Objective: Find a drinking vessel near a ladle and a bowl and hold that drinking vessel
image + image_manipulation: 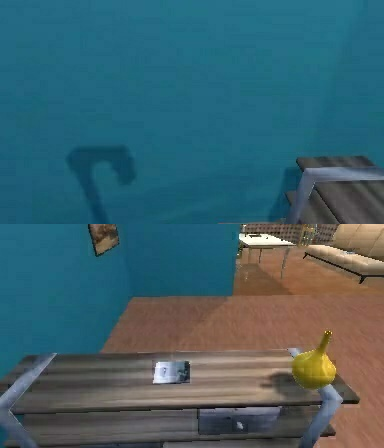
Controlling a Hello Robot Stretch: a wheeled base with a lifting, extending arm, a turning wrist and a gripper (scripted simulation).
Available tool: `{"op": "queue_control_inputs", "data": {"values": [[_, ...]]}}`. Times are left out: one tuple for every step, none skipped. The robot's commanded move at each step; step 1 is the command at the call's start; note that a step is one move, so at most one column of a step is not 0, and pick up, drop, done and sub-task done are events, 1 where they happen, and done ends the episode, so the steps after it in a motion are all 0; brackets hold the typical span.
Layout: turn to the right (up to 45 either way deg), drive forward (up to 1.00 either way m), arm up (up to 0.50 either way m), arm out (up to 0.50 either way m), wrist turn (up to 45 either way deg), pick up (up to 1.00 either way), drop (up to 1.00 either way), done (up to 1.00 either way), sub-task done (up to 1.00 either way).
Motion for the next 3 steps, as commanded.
{"op": "queue_control_inputs", "data": {"values": [[-45.0, 0.00, 0.00, 0.00, 0.0, 0.00, 0.00, 0.00, 0.00], [-30.0, 0.00, 0.00, 0.00, 0.0, 0.00, 0.00, 0.00, 0.00], [0.0, 0.30, 0.00, 0.00, 0.0, 0.00, 0.00, 0.00, 0.00]]}}
